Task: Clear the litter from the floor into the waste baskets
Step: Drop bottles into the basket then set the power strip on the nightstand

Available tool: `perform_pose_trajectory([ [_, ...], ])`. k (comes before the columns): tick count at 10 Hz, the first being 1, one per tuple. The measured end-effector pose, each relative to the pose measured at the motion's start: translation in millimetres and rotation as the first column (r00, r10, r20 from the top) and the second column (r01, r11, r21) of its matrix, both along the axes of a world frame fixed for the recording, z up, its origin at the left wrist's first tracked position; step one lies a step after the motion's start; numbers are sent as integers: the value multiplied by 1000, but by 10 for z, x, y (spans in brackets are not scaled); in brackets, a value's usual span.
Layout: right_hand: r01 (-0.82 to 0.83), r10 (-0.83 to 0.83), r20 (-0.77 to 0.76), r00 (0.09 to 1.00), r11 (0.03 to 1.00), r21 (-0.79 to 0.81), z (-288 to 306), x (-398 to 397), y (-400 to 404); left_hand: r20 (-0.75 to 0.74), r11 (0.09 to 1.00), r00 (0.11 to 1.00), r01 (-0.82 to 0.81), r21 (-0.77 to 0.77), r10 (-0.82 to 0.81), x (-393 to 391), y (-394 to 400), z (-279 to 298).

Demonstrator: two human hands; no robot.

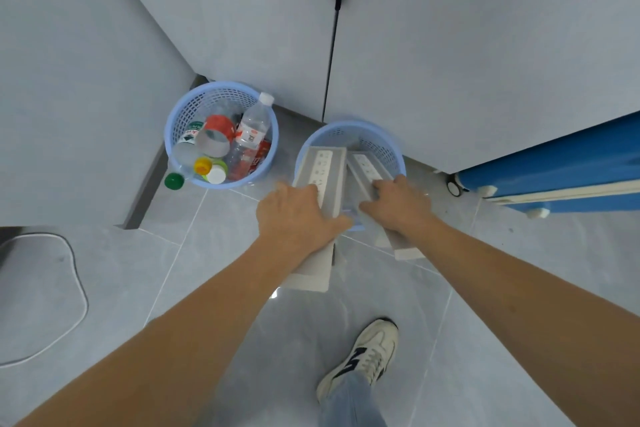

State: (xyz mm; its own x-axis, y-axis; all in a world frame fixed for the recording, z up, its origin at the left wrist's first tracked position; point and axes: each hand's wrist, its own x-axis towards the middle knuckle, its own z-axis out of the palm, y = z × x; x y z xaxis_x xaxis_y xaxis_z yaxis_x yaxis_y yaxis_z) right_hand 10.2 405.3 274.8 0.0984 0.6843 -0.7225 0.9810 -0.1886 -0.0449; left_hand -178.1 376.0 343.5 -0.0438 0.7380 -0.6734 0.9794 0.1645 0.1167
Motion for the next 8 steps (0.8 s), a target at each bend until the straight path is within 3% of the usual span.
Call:
perform_pose_trajectory([
  [2, 65, -65, 4, 998, 998, -11, -6, -46, 9, -58, 997, 996, 64, -51, -66, 145, 268, -210],
  [5, -60, 62, 60, 996, 997, -46, -132, -244, 98, -104, 982, 978, 177, -61, -182, 251, 371, -668],
  [8, 33, -27, -134, 991, 999, 41, -245, -233, 56, 22, 985, 988, 155, -71, -153, 171, 441, -584],
])
